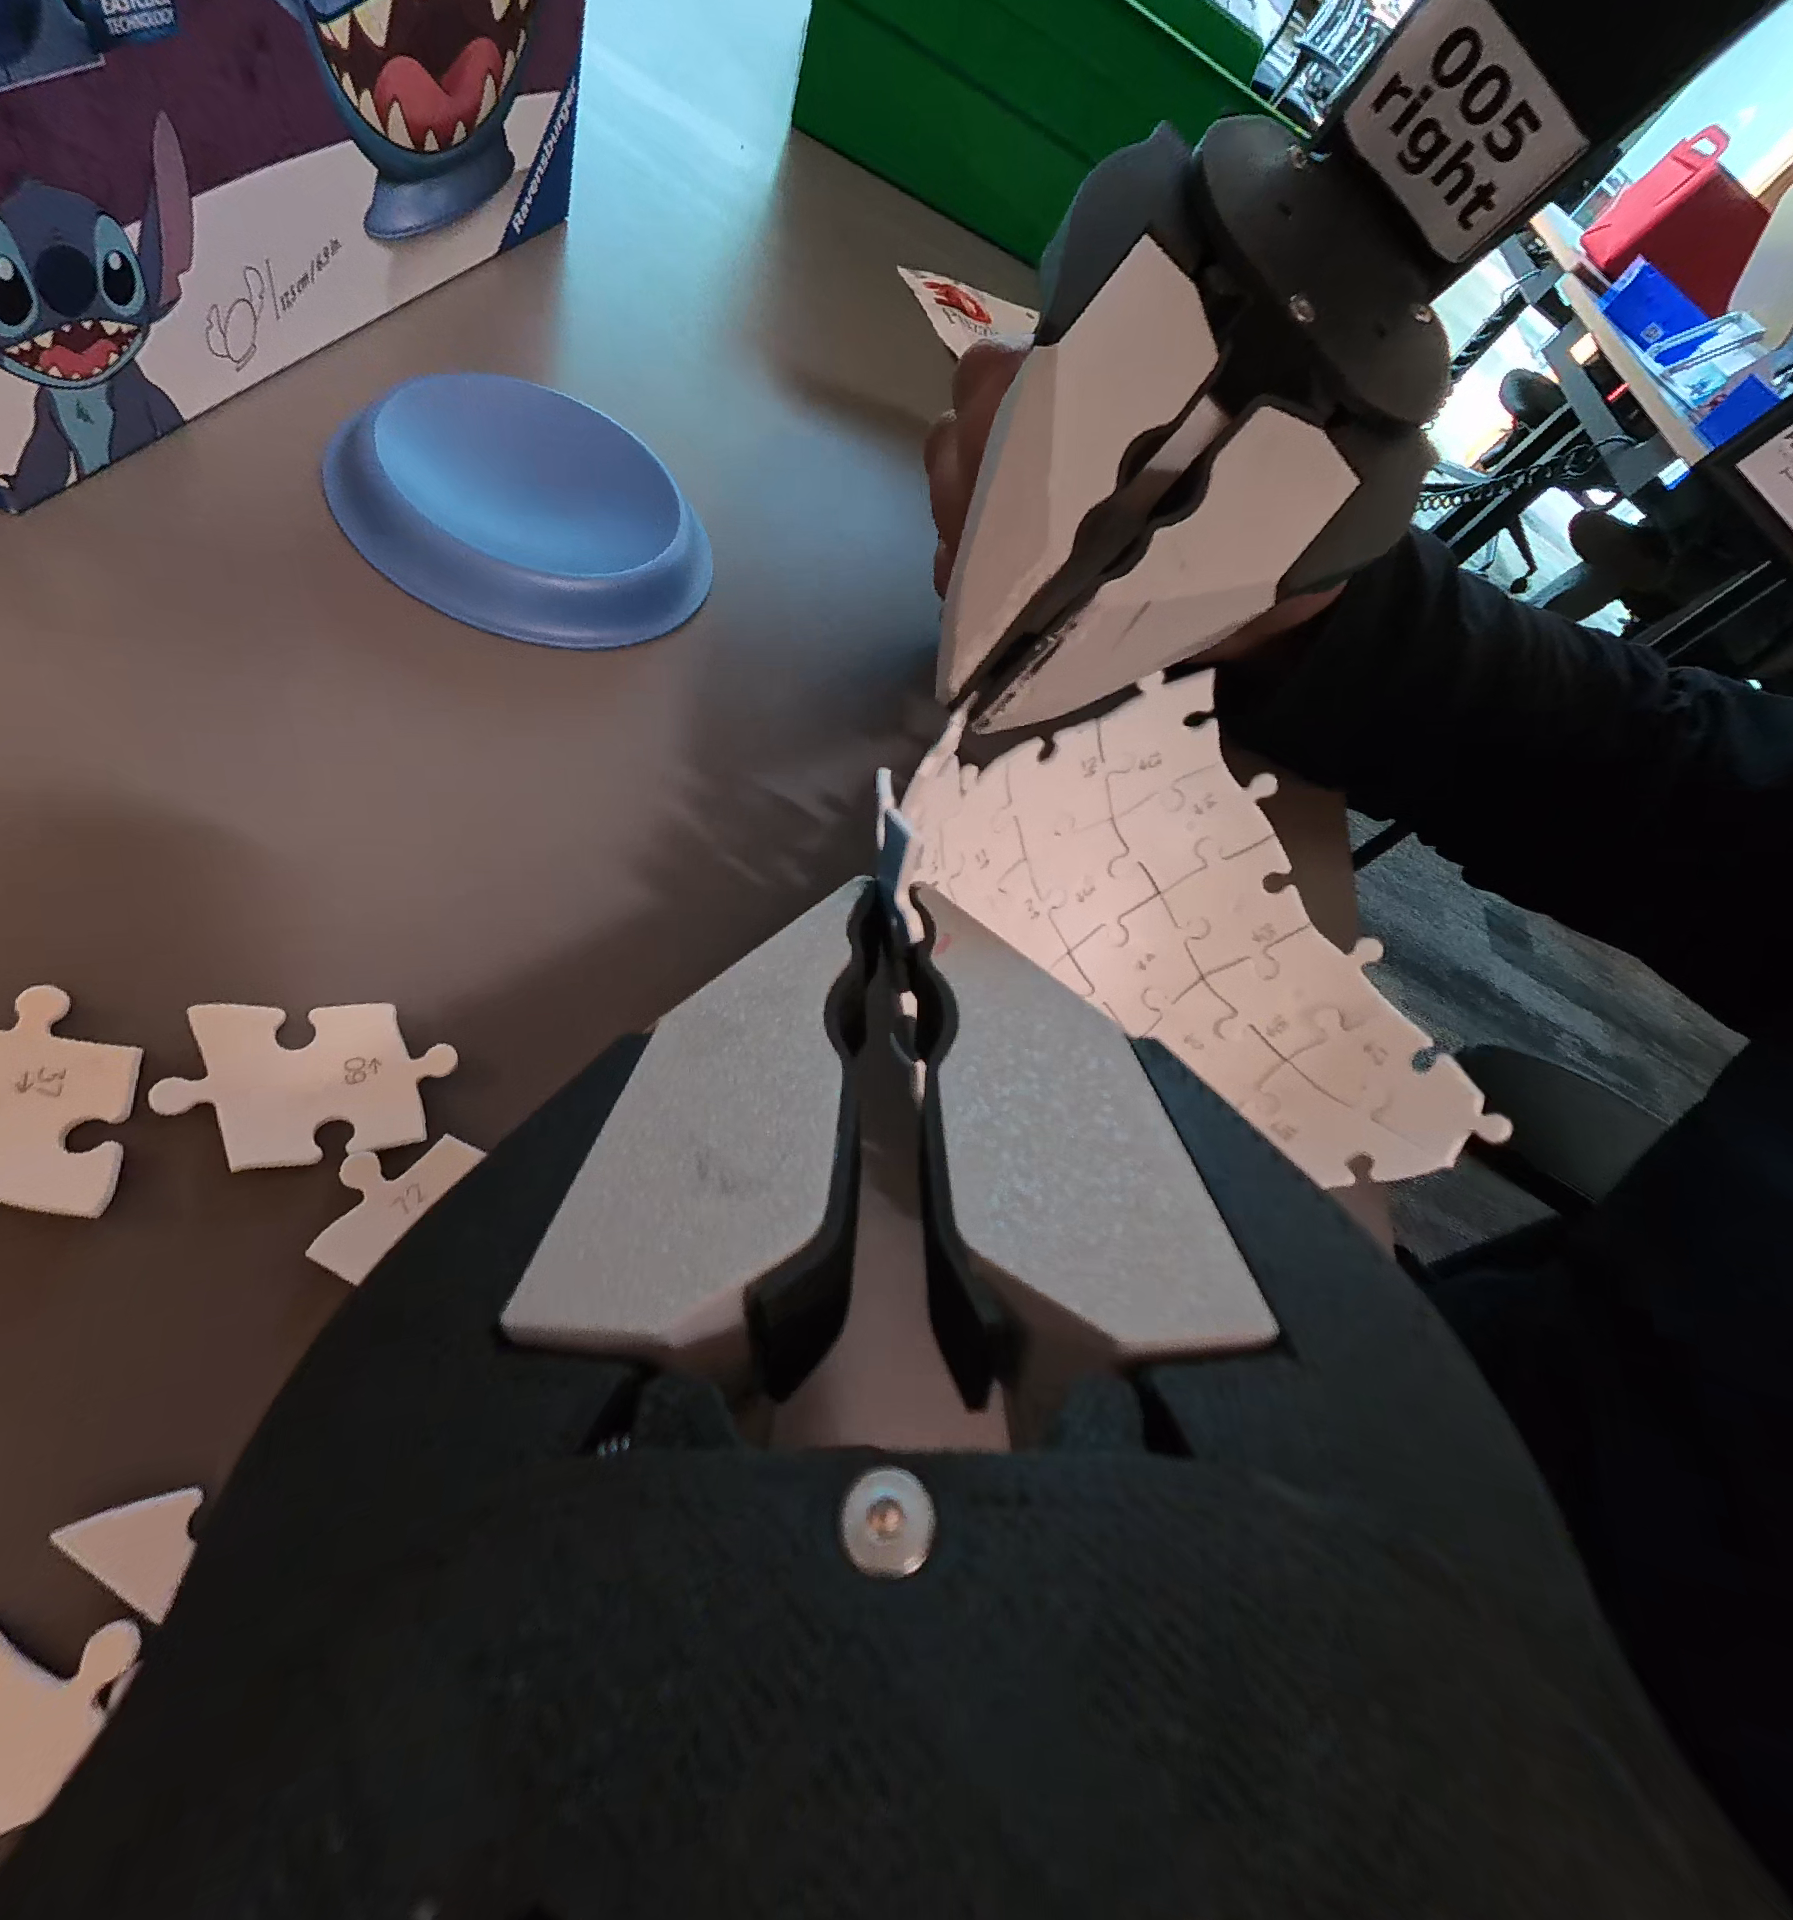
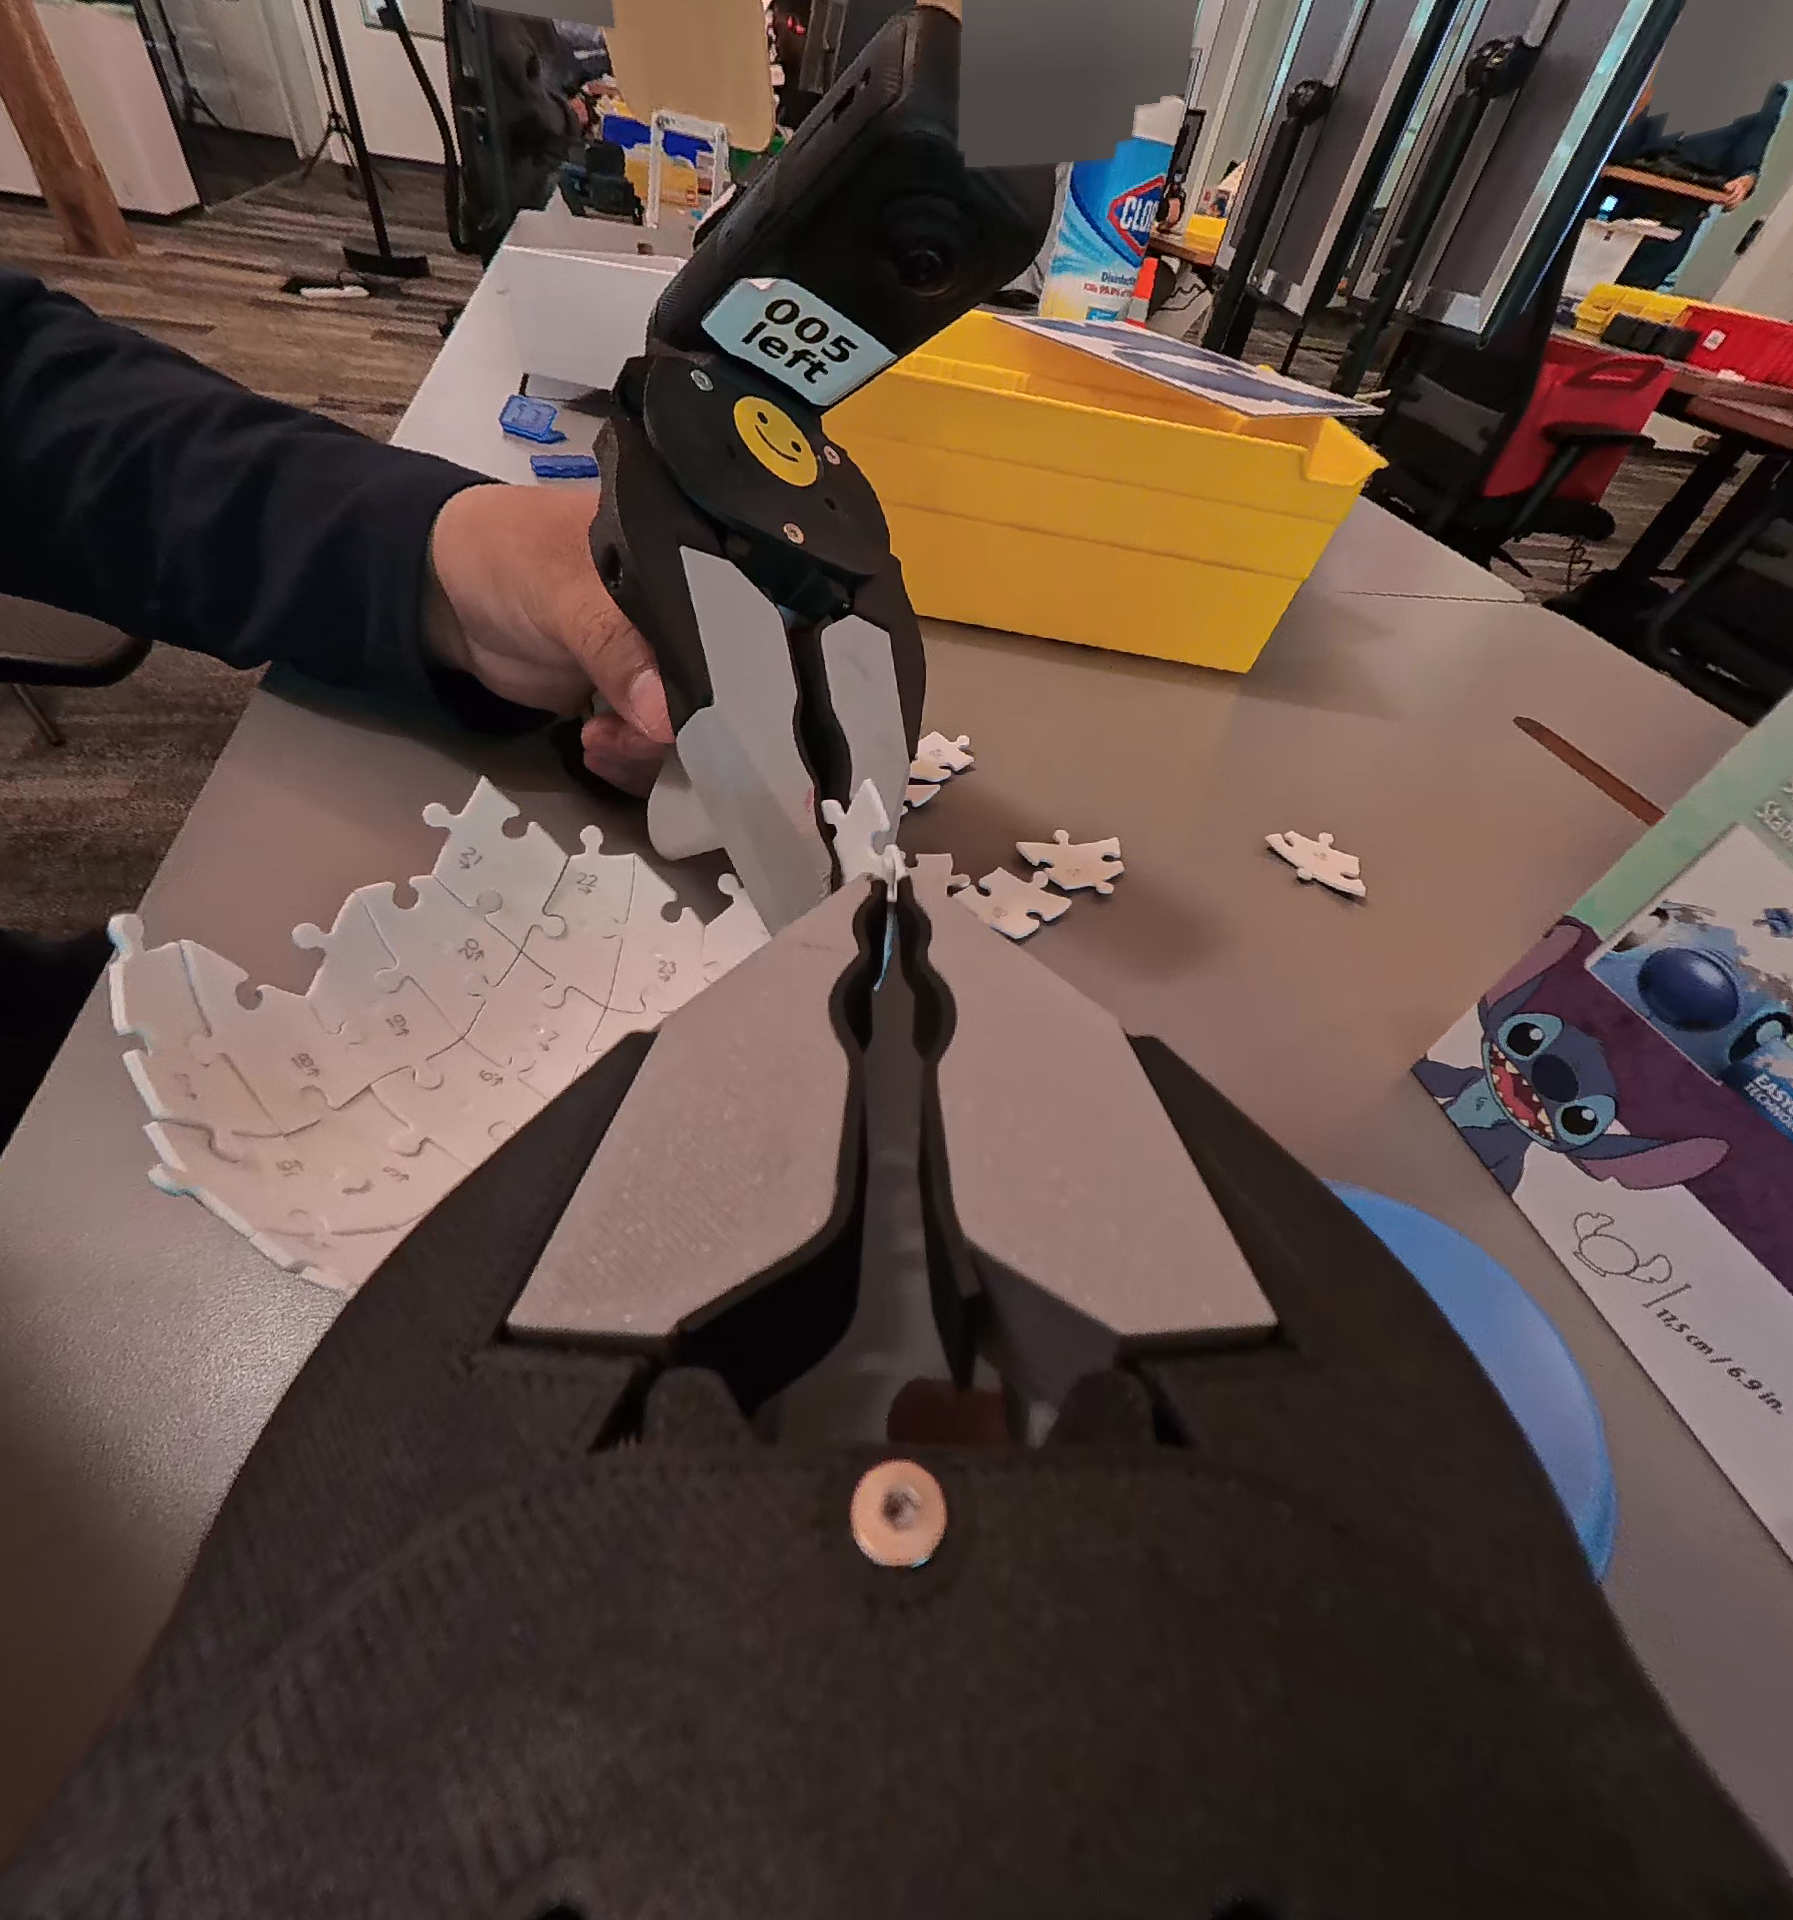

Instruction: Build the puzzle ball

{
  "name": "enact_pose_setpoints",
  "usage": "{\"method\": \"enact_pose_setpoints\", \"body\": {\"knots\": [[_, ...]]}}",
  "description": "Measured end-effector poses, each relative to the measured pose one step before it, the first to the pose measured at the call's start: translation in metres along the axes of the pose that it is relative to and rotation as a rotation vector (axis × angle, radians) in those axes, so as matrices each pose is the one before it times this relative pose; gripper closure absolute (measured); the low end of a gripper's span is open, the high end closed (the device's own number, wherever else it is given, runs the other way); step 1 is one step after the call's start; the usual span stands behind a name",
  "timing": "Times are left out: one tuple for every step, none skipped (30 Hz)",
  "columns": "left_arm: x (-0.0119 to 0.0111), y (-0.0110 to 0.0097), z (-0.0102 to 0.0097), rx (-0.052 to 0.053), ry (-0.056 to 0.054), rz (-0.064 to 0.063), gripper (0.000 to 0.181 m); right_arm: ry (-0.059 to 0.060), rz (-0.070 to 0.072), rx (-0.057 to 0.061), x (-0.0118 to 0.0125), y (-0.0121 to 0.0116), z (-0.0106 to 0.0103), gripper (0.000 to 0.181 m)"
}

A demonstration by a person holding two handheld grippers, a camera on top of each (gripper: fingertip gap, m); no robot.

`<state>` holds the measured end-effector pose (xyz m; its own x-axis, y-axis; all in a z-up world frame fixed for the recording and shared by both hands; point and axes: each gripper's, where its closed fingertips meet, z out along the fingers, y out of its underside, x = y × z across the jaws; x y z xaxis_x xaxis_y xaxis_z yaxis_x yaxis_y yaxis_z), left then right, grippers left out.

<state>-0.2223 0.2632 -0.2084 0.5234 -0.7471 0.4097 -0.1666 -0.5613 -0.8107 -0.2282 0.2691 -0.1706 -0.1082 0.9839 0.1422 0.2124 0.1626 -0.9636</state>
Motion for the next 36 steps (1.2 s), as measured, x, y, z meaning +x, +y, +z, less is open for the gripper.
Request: {"method": "enact_pose_setpoints", "body": {"knots": [[-0.00028,0.00055,-0.0005,-0.0007,-0.002,-0.0042,0.181,-0.0005,-0.0023,-0.0023,-0.00026,0.0002,0.00016,0.181],[-0.00028,0.00053,-0.00073,-0.0005,-0.0024,-0.0048,0.18,0.0004,-0.001,-0.0008,-0.00007,0.00016,0.00008,0.181],[-0.0005,0.00068,-0.0008,-0.0005,-0.0036,-0.0044,0.18,0.0011,0.0002,0.0006,0.00014,-0.00015,-0.00008,0.181],[-0.00046,0.00055,-0.00083,-0.0004,-0.0043,-0.0033,0.18,0.0002,0.001,0.0013,0.00013,-0.0001,-0.00012,0.181],[-0.00057,0.00034,-0.00082,0.0009,-0.0057,-0.003,0.178,0.0005,0.001,0.0009,0.0002,-0.00017,-0.00007,0.181],[-0.00002,0.00009,-0.00082,0.0024,-0.0037,0.0005,0.177,0.0023,-0.0005,-0.0008,0.00045,0.00013,-0.00006,0.181],[0.00046,0.00022,-0.00059,0.001,-0.001,0.0021,0.175,0.0015,-0.002,-0.0019,0.00026,0.00032,0.0,0.181],[-0.0001,0.00042,-0.00036,-0.0007,-0.0039,0.0014,0.175,0.0007,-0.0023,-0.002,-0.00001,0.00016,0.00017,0.181],[-0.00072,0.0005,-0.00007,-0.0023,-0.0076,0.0016,0.175,0.0,-0.0025,-0.0026,-0.00029,0.00029,0.00026,0.181],[-0.00068,0.0006,0.00017,-0.0046,-0.0081,0.0035,0.176,-0.0001,-0.0039,-0.0034,-0.0004,0.00041,0.00044,0.181],[-0.0011,0.0005,0.00034,-0.0048,-0.0111,0.0065,0.178,-0.0007,-0.0051,-0.0038,-0.00068,0.00031,0.00041,0.181],[-0.00167,0.00021,0.00022,-0.0042,-0.0171,0.0097,0.179,-0.0005,-0.0055,-0.0037,-0.00063,0.00039,0.00044,0.181],[-0.00137,-0.00014,0.00013,-0.0018,-0.0183,0.0151,0.18,-0.0004,-0.0053,-0.0028,-0.00066,0.0003,0.0003,0.181],[-0.00046,-0.00037,0.00006,-0.0005,-0.014,0.0156,0.179,0.0004,-0.0038,-0.0016,-0.00037,0.00014,0.00015,0.181],[0.00013,0.00002,0.00006,-0.0028,-0.0091,0.0114,0.176,0.0008,-0.0013,-0.0006,-0.00008,0.0,0.00007,0.181],[0.0,0.00066,0.00031,-0.0082,-0.0065,0.0016,0.166,-0.0004,0.0003,0.0,-0.00008,0.0,0.0,0.181],[0.0012,0.00092,0.00029,-0.0122,0.004,-0.0033,0.162,-0.0015,0.0003,0.0004,-0.00013,-0.00004,0.00002,0.181],[0.00147,0.00001,-0.00007,-0.0039,0.0065,-0.0005,0.162,-0.0016,-0.0003,-0.0004,-0.00019,0.00004,0.00007,0.181],[0.00042,-0.00097,-0.00034,0.0037,0.0009,0.0017,0.161,-0.0011,-0.0012,-0.0017,-0.00036,0.00023,0.00012,0.181],[-0.00023,-0.00093,-0.0004,0.0027,-0.0025,0.0014,0.161,-0.0005,-0.0023,-0.002,-0.00027,0.0002,0.0003,0.181],[-0.00036,-0.00096,-0.00048,-0.0006,-0.0012,0.0004,0.16,0.0002,-0.0024,-0.0017,-0.00019,0.0002,0.00013,0.181],[0.00001,-0.00132,-0.00057,-0.0009,0.0012,0.0016,0.16,-0.0015,-0.0015,-0.0014,-0.00037,0.00016,0.00024,0.181],[0.00042,-0.00187,-0.00072,0.0012,0.0029,0.0053,0.163,-0.0005,0.0,-0.001,-0.00005,0.0001,0.00012,0.181],[0.00123,-0.00182,-0.00079,0.0009,0.0047,0.0103,0.171,-0.0002,0.0008,-0.0006,0.00011,0.0002,0.00007,0.181],[0.00029,-0.00176,-0.00068,0.001,-0.0039,0.012,0.176,0.0002,0.0009,-0.0001,0.00007,0.00001,0.00008,0.181],[-0.00022,-0.00121,-0.00057,-0.0019,-0.0091,0.0133,0.178,-0.0002,0.0005,0.0003,0.00004,-0.00009,-0.00011,0.181],[0.0001,-0.00052,-0.00044,-0.0054,-0.0069,0.0118,0.178,0.0001,-0.0001,0.0005,0.00001,-0.00004,-0.00006,0.181],[0.00012,0.00012,-0.00025,-0.0087,-0.0039,0.0057,0.175,0.0005,-0.0004,0.0001,0.00009,-0.00002,0.00001,0.181],[0.0008,0.00066,0.00002,-0.0118,0.0027,0.0008,0.17,-0.0001,-0.0007,-0.0005,-0.00016,0.00009,0.0001,0.181],[0.00147,0.00092,0.00018,-0.0128,0.0087,-0.0002,0.166,-0.0004,-0.001,-0.0011,-0.00007,0.00011,0.00003,0.181],[0.00072,0.00063,-0.00001,-0.0108,0.0057,0.0004,0.164,-0.0005,-0.0012,-0.0012,-0.00018,0.00017,0.00015,0.181],[0.00002,-0.00013,-0.00021,-0.0064,0.0016,0.0033,0.162,-0.0005,-0.0007,-0.0011,-0.00021,0.00016,0.00016,0.181],[-0.0007,-0.00061,-0.00053,-0.0065,-0.0024,0.0025,0.159,-0.0002,-0.0002,-0.0006,0.0,0.00006,0.00006,0.181],[-0.00081,-0.00115,-0.00066,-0.0077,-0.0013,0.0016,0.156,-0.0002,0.0003,0.0004,0.00004,-0.00001,-0.00008,0.181],[-0.00058,-0.00196,-0.00085,-0.0066,0.0017,0.0013,0.153,0.0002,0.0007,0.0011,0.00007,-0.00018,-0.00015,0.181],[-0.00022,-0.00235,-0.00067,-0.0082,0.0059,0.0034,0.152,-0.0002,0.0008,0.0007,0.0001,-0.00004,-0.00006,0.181]]}}
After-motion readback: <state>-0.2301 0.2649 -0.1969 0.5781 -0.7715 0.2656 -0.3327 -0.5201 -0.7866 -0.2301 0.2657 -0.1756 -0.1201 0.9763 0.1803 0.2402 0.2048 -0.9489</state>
